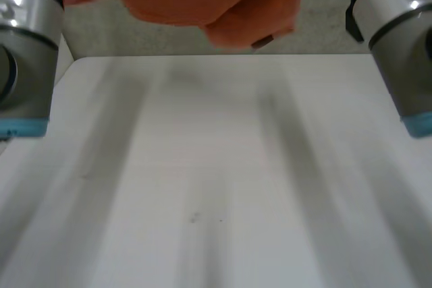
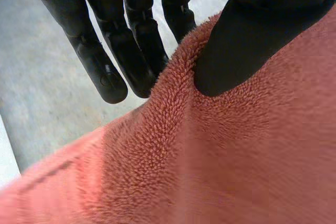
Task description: Fold the laundry
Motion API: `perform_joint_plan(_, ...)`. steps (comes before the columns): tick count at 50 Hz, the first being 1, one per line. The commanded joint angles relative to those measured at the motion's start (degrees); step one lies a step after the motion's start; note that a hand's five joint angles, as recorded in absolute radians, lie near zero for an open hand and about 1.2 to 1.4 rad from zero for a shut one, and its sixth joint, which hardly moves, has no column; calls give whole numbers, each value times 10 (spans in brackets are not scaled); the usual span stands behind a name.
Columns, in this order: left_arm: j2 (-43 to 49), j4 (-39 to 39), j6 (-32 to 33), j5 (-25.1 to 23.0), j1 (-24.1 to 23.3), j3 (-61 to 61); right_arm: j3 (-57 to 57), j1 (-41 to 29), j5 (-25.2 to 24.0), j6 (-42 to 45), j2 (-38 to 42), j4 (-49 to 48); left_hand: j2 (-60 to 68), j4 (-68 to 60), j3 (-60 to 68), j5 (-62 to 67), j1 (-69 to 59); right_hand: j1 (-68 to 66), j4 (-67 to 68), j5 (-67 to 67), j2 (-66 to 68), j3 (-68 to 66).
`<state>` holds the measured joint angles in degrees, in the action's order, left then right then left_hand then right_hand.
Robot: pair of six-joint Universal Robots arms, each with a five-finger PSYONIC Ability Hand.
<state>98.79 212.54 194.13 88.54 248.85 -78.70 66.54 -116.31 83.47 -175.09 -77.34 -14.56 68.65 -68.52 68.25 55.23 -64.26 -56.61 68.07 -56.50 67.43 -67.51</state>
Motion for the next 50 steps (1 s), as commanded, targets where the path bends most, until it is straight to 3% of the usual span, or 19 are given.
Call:
perform_joint_plan(1, -11, -8, 1, -8, 0, -205, 110, -5, -61, 37, 5, 53, 114, -115, 118, 148, -157, -234, 119, -135, 126, -125)
perform_joint_plan(3, -6, -9, 2, -8, -2, -238, 154, -8, -86, 44, 57, 83, 114, -115, 118, 148, -157, -234, 119, -135, 126, -125)
perform_joint_plan(9, 74, -33, 8, -7, -16, -302, 159, -13, -84, 46, 181, 127, 114, -115, 118, 148, -157, -234, 119, -135, 126, -125)
perform_joint_plan(12, 84, -68, 7, -7, -17, -305, 156, -12, -84, 46, 202, 147, 114, -115, 118, 148, -157, -234, 119, -135, 126, -125)
perform_joint_plan(15, 84, -117, 7, -7, -11, -303, 166, -10, -88, 46, 203, 158, 114, -115, 118, 148, -157, -234, 119, -135, 126, -125)
perform_joint_plan(21, 69, -158, 6, -8, 2, -299, 170, -8, -88, 45, 189, 158, -149, 147, -145, -114, 105, -234, 119, -135, 126, -125)
perform_joint_plan(31, -24, -175, 0, -8, 30, -308, 186, -1, -87, 36, 165, 136, -167, 166, -163, -133, 123, -234, 119, -135, 126, -125)
perform_joint_plan(38, -83, -231, -22, -8, 64, -326, 190, -1, -88, 36, 166, 132, -199, 198, -195, -165, 155, -234, 119, -135, 126, -125)
perform_joint_plan(50, -94, -286, -160, -9, 135, -358, 192, -1, -88, 36, 171, 132, -166, 164, -161, -131, 122, -234, 119, -135, 126, -125)
